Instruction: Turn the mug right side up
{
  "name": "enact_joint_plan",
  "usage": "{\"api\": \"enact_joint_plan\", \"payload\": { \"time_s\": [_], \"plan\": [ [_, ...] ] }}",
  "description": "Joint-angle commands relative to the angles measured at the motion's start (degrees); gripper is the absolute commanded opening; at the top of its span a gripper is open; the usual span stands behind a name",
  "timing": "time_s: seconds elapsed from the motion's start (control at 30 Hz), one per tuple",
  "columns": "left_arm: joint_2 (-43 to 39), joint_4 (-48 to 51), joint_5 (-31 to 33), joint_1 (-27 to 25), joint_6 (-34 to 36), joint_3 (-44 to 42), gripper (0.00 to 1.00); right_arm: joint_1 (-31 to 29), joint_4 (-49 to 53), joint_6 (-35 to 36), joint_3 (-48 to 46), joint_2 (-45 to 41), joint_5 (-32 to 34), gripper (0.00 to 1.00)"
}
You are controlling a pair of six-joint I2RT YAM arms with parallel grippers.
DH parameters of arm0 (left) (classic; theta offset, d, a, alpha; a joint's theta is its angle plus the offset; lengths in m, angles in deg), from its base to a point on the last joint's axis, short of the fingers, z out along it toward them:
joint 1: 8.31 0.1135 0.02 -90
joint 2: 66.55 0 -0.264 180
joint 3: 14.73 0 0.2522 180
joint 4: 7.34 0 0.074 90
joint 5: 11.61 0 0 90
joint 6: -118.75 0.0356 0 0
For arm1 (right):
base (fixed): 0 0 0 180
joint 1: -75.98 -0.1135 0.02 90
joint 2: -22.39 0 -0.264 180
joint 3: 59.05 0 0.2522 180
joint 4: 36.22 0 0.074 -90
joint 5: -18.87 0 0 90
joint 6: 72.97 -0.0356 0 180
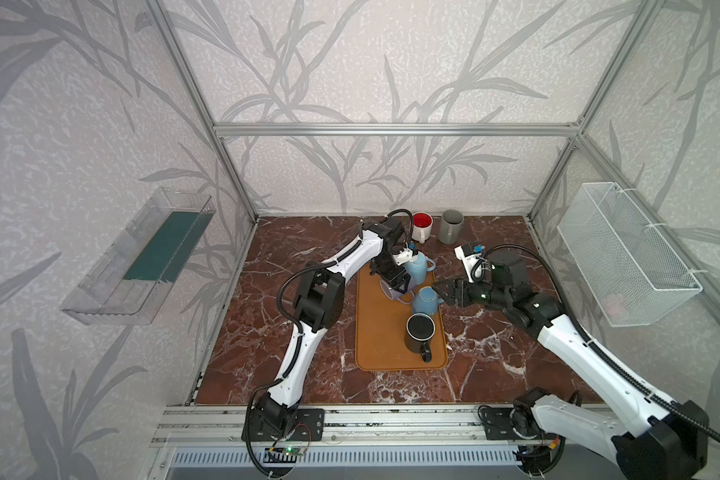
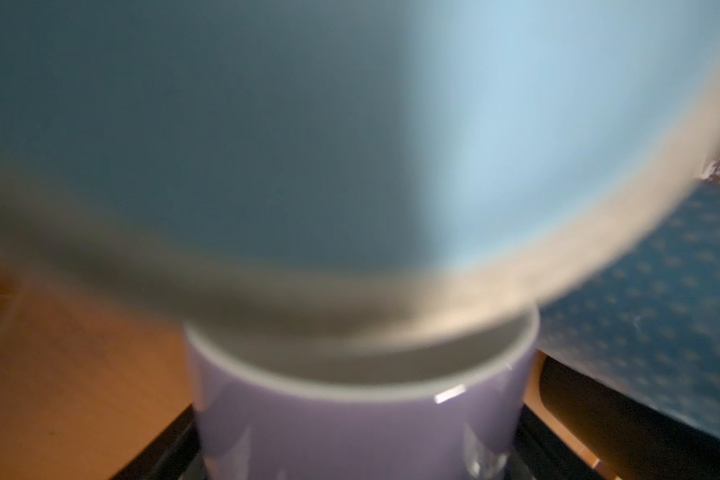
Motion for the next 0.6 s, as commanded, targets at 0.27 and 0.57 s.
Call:
{"api": "enact_joint_plan", "payload": {
  "time_s": [0.27, 0.57],
  "plan": [
    [-5.55, -2.95, -0.41, 0.61, 0.07, -8.24, 0.46, 0.33, -1.71, 0.32, -1.12, -0.04, -1.81, 0.73],
    [-14.54, -12.52, -4.21, 3.97, -3.17, -20.81, 0.26, 0.21, -6.19, -0.06, -2.30, 2.00, -5.26, 0.73]
  ]
}}
